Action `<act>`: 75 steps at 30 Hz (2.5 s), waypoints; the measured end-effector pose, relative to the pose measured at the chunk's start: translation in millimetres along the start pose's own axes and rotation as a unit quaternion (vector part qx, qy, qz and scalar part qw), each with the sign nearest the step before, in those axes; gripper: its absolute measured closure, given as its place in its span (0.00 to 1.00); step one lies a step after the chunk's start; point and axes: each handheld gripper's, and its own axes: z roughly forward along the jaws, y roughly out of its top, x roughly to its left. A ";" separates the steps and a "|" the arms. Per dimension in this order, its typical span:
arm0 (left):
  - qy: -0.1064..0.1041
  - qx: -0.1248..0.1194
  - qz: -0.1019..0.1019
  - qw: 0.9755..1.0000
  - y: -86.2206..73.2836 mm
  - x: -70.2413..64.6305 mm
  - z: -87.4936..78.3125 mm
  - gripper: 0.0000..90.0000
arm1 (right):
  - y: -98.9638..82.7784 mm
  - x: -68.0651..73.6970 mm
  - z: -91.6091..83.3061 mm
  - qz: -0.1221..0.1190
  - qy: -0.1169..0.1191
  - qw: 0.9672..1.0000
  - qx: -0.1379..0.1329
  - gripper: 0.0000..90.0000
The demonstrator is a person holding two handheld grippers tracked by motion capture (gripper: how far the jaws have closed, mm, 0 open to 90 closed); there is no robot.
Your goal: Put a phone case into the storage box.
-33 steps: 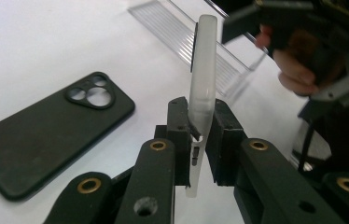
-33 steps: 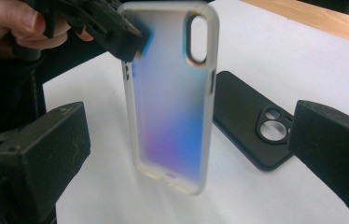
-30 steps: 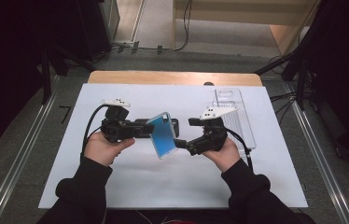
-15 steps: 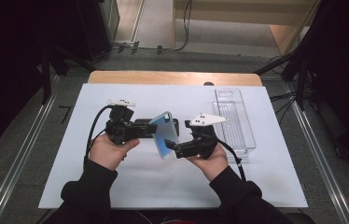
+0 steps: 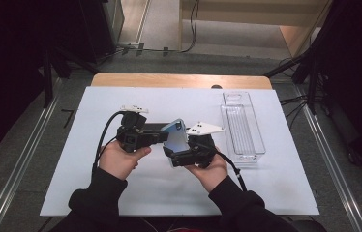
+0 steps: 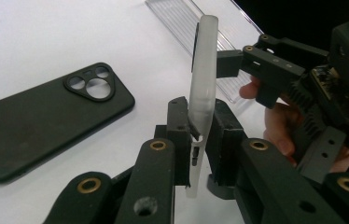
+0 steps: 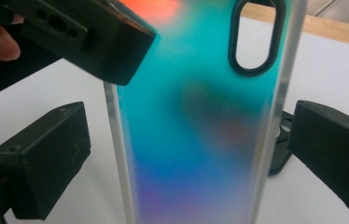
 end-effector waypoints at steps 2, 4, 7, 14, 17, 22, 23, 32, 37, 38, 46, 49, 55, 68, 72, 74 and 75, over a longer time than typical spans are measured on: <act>-0.003 -0.001 0.001 1.000 -0.3 -1.3 0.8 0.91 | -0.2 0.1 2.1 0.004 0.001 1.000 0.000 0.00; -0.002 -0.002 0.004 1.000 -0.4 -3.2 1.8 0.91 | -0.4 -0.5 3.6 0.007 -0.001 1.000 -0.002 0.00; -0.004 -0.001 0.005 1.000 -0.4 -5.2 4.0 0.91 | 0.4 -1.5 2.7 0.005 -0.007 1.000 -0.005 0.04; -0.005 -0.001 0.007 1.000 -0.8 -7.4 4.8 0.90 | 0.5 -1.1 -0.7 -0.015 -0.013 1.000 -0.018 0.16; -0.008 -0.004 0.007 1.000 0.0 -7.9 2.7 0.90 | 1.4 -0.6 -1.9 -0.019 -0.013 1.000 -0.019 0.17; -0.010 -0.034 0.022 0.999 2.0 -11.1 -7.6 0.74 | 2.4 -3.2 -3.0 -0.021 -0.019 0.999 -0.018 0.17; -0.010 -0.037 0.022 0.999 2.6 -11.1 -9.9 0.73 | 2.4 -5.1 -3.2 -0.018 -0.018 1.000 -0.016 0.17; -0.024 -0.038 0.049 0.998 1.7 -4.2 -21.4 0.51 | 5.0 -31.4 -13.7 0.003 -0.017 1.000 -0.021 0.17; -0.045 -0.034 0.070 0.996 -4.8 2.7 -21.0 0.43 | 11.9 -46.9 -24.2 0.000 0.011 1.000 -0.016 0.17; -0.048 -0.033 0.075 0.995 -6.6 4.1 -20.5 0.41 | 13.4 -49.4 -26.0 -0.003 0.016 1.000 -0.012 0.17; -0.074 -0.022 0.112 0.991 -26.7 22.2 -13.4 0.38 | 25.5 -60.2 -44.9 -0.045 0.074 0.996 -0.011 0.17; -0.078 -0.019 0.108 0.991 -35.6 29.6 -10.0 0.38 | 29.3 -65.2 -52.8 -0.045 0.093 0.995 -0.015 0.17; -0.088 -0.005 0.124 0.988 -56.3 39.0 -5.9 0.38 | 35.7 -73.4 -65.6 -0.041 0.122 0.992 -0.013 0.17; -0.072 -0.009 0.124 0.990 -93.0 56.8 -6.7 0.34 | 46.7 -90.3 -89.8 -0.038 0.127 0.991 -0.022 0.17; -0.059 -0.009 0.114 0.992 -98.3 59.7 -8.1 0.34 | 49.7 -99.1 -97.4 -0.027 0.097 0.995 -0.026 0.17; -0.057 -0.011 0.108 0.992 -99.7 60.6 -7.7 0.34 | 51.3 -104.6 -102.0 -0.018 0.085 0.996 -0.037 0.17; -0.055 -0.008 0.109 0.993 -100.1 60.9 -7.7 0.34 | 52.3 -107.0 -104.3 -0.015 0.076 0.996 -0.043 0.17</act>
